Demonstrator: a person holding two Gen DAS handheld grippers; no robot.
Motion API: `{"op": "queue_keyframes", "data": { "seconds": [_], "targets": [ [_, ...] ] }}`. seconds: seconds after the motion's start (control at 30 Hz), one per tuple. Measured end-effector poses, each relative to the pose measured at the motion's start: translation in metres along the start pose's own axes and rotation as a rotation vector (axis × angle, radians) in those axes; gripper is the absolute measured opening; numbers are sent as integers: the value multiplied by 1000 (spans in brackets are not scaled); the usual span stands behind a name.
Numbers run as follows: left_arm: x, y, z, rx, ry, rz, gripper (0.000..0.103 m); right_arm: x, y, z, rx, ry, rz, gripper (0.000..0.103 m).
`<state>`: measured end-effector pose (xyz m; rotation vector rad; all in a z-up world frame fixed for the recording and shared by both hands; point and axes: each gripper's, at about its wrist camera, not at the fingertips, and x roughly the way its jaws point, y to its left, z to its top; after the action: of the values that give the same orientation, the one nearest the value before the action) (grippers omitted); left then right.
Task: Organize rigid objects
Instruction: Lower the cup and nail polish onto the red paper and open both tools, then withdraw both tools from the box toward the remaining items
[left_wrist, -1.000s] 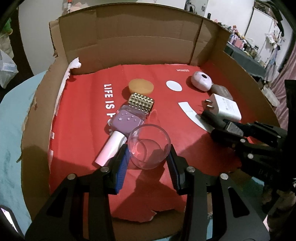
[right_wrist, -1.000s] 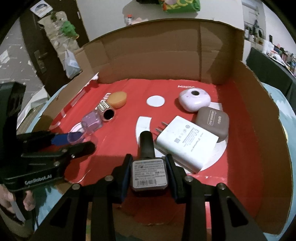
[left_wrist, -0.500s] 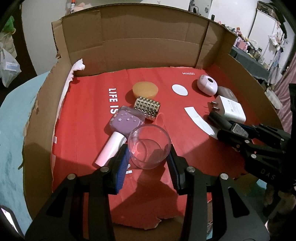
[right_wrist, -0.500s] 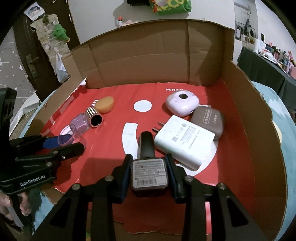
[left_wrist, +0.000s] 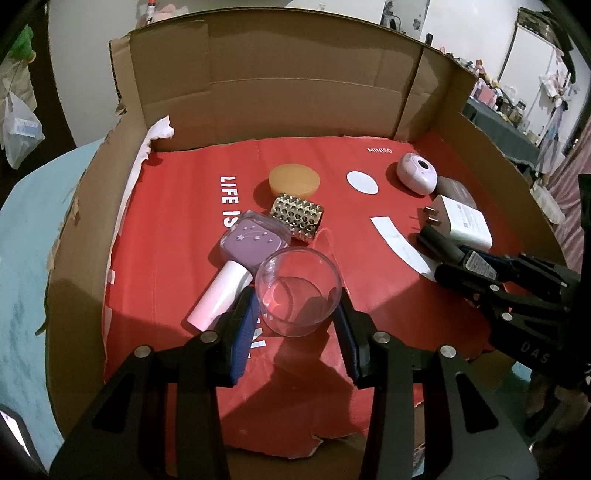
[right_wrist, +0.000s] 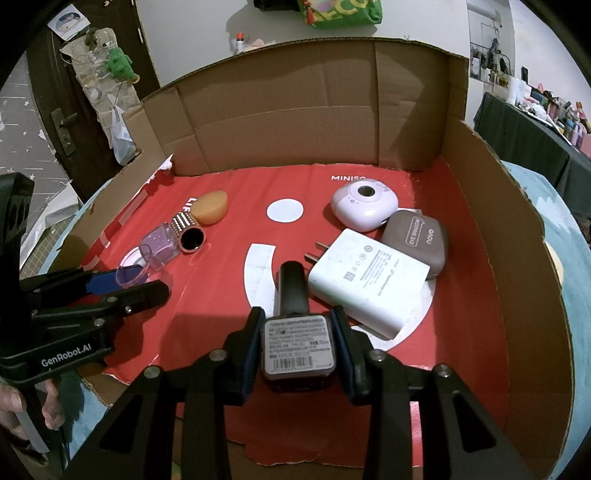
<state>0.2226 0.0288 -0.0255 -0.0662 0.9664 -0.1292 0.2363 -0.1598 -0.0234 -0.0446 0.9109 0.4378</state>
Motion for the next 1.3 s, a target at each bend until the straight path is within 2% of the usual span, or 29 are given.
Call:
{"op": "queue_keyframes", "data": {
  "seconds": [0.2,0.27,0.33,0.47,0.53,0.57,0.63,0.77,0.87,1.0,1.1,1.3],
  "targets": [
    [1,-1,0,1,0,17,39,0,0,0,-2,-1,-1,39],
    [0,-2,0,3,3,15,42,0,0,0,-3,-1,-2,39],
    [0,-2,0,5,4,12,52,0,0,0,-5,-3,-5,39],
    [-2,-3,0,7,1,20,57,0,0,-1,1,-5,-4,39],
    [-5,-2,1,6,-1,18,66,-1,-2,-1,7,-7,-3,40],
    [-7,-2,1,4,-6,20,70,-2,-2,-1,9,-7,0,43],
    [-11,-3,1,3,-21,31,84,-3,-3,-2,18,-7,10,50],
    [-21,-2,2,4,-42,40,85,-10,-1,-4,7,-22,2,64],
    [-27,-3,1,7,-53,48,95,-19,-1,-6,10,-41,11,69],
    [-40,-6,-1,11,-83,45,96,-37,2,-7,7,-82,22,85],
    [-50,-9,-3,18,-101,45,101,-49,5,-9,3,-105,42,92],
    [-77,-10,-11,19,-152,41,101,-77,12,-15,1,-166,85,103]
  ]
}}
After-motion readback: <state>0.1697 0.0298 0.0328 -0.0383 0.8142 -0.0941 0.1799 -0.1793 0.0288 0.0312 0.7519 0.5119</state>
